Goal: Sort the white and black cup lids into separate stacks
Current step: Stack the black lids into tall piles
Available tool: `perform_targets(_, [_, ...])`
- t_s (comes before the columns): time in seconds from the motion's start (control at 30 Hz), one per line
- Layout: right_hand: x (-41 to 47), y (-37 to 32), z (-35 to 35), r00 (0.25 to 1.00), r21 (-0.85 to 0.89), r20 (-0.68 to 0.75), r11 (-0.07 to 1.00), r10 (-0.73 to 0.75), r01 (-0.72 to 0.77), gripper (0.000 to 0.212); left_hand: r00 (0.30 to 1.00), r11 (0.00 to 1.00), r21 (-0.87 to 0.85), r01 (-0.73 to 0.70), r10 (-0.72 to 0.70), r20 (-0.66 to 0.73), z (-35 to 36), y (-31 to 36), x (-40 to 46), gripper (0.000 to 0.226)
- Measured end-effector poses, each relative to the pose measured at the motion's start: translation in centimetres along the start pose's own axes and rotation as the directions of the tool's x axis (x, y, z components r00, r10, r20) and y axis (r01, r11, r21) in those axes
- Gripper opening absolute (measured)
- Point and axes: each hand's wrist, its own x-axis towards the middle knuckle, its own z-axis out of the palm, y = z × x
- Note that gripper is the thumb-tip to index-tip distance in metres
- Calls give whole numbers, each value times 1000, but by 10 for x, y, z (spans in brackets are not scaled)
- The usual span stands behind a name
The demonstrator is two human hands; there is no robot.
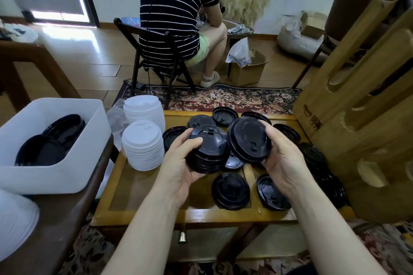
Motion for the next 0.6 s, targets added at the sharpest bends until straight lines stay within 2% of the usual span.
perform_targets(0.17, [-2, -7, 9, 990, -232, 118, 972, 72, -44, 20, 994, 993, 69, 98, -101, 51, 5, -4, -3, 44])
perform_targets(0.33, [4, -3, 20, 997, -346, 72, 938, 22, 4, 21, 988, 986, 117, 117, -128, 88, 6, -5, -6, 51])
perform_targets(0.47, [4, 2, 27, 1000, -268, 0, 963, -1, 1, 14, 996, 997, 35, 64, -65, 52, 7, -4, -5, 47])
perform_targets(0.6, [3, 10, 29, 992, -241, -116, 970, -39, 9, 14, 1000, 1000, -18, 9, -8, 22, 11, -2, -5, 61])
